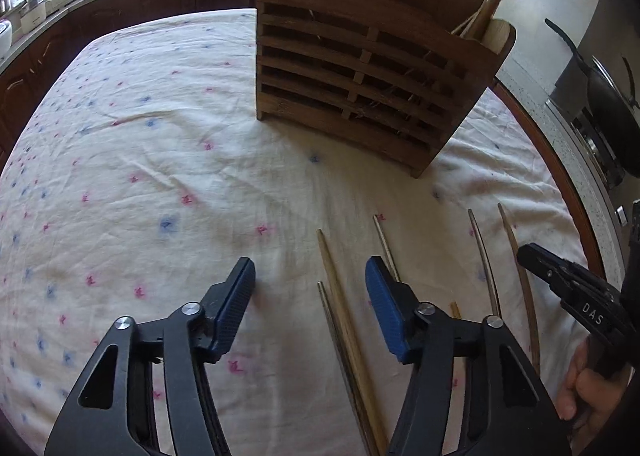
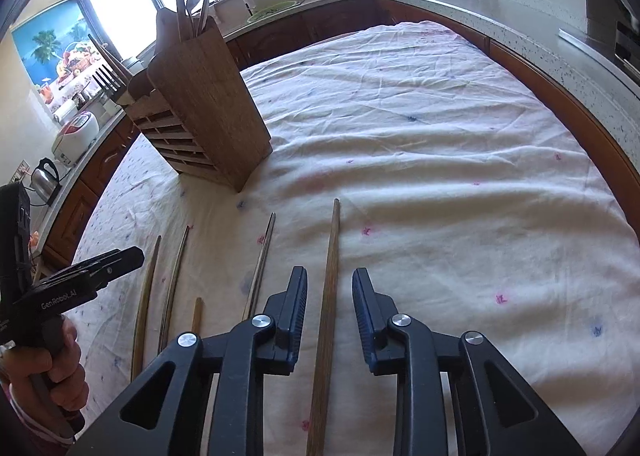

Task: Organize utensils
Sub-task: 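Grasp a bamboo chopstick with the right gripper while the left gripper grasps another, then carry both chopsticks upright over the wooden holder with both grippers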

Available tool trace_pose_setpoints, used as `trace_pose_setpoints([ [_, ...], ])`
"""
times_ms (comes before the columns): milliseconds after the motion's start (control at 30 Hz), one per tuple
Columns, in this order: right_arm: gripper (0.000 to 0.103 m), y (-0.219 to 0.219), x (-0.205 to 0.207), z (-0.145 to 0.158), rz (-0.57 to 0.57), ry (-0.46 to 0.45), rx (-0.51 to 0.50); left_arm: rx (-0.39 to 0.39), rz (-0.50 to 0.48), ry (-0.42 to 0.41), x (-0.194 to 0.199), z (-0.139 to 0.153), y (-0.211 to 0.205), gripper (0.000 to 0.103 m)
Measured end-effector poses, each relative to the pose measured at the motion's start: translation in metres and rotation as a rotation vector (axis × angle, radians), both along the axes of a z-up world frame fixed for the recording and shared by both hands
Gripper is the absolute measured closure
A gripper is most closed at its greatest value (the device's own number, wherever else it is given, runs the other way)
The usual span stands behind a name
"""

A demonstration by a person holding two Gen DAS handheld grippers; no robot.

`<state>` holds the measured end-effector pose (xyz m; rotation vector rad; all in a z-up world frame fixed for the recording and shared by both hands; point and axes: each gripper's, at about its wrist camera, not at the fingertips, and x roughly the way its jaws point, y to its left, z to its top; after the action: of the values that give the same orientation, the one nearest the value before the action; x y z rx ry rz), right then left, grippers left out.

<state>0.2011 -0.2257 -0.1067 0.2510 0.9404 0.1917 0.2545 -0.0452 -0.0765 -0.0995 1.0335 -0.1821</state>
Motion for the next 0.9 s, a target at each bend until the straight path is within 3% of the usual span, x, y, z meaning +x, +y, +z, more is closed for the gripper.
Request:
trace_pose_setpoints([
  [167, 0.077, 0.008, 0.018, -0.006, 0.012, -0.007, -0.050, 0.101, -0.039, -0.029, 0.002, -0.002, -0.021, 0.058],
  [300, 0.080, 0.023, 0.028, -0.008, 0.034, -0.032, -0.153, 0.142, -0.083, -0.060, 0.001, -0.004, -0.033, 0.094],
  [367, 0.084, 0.031, 0.029, -0.008, 0.042, -0.045, -0.209, 0.141, -0.087, -0.062, 0.001, -0.004, -0.035, 0.096],
  [433, 0.096, 0.033, 0.029, -0.008, 0.050, -0.050, -0.221, 0.111, -0.090, -0.058, 0.001, -0.003, -0.033, 0.098],
  [633, 0.098, 0.020, 0.016, 0.006, 0.027, -0.046, -0.070, -0.034, -0.069, -0.088, -0.014, 0.022, -0.010, 0.099],
  [767, 0.098, 0.014, -0.001, 0.033, 0.026, -0.093, 0.023, -0.151, -0.044, -0.124, -0.028, 0.050, 0.018, 0.099],
  [900, 0.098, 0.012, -0.019, 0.063, 0.027, -0.152, 0.078, -0.202, -0.028, -0.184, -0.045, 0.079, 0.033, 0.099],
])
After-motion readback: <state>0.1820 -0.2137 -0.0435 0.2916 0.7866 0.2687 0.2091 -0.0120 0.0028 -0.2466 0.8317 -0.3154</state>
